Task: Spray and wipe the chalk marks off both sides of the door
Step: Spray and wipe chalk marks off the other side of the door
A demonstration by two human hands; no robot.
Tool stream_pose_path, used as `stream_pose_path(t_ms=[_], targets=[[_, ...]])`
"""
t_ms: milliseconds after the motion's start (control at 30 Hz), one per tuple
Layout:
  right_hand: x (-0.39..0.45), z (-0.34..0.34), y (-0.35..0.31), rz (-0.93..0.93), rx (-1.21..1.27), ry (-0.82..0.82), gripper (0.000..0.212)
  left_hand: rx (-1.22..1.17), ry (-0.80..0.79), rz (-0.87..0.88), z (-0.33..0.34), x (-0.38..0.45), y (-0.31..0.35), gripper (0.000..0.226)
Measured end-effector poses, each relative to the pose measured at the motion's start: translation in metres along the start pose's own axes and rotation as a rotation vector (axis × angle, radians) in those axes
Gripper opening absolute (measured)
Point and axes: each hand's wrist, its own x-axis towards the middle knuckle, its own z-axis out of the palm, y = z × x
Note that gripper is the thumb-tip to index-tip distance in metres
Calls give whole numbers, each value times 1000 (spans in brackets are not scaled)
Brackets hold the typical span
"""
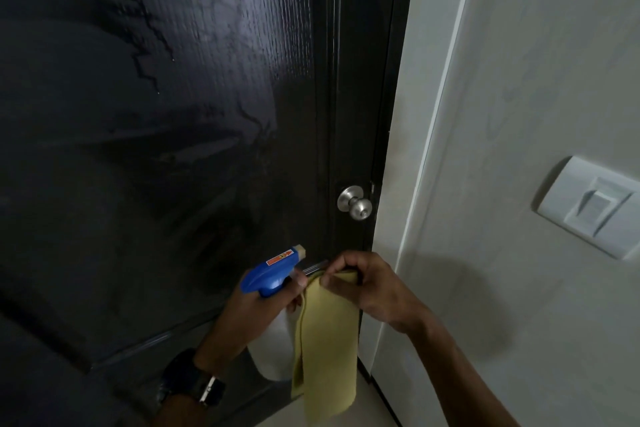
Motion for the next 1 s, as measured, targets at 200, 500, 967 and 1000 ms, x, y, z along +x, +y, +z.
stream_pose_path(t_ms=[200,500,967,1000], targets=[[0,1,2,4,-25,30,10,-3,46,-20,-2,1,-13,23],[-1,2,9,12,2,62,18,-75,133,-103,12,3,-21,44],[5,13,24,-66,-105,75,14,-87,77,-7,17,6,-23,44],[6,15,23,-68,-99,76,14,-60,61,11,16,7,-25,47]])
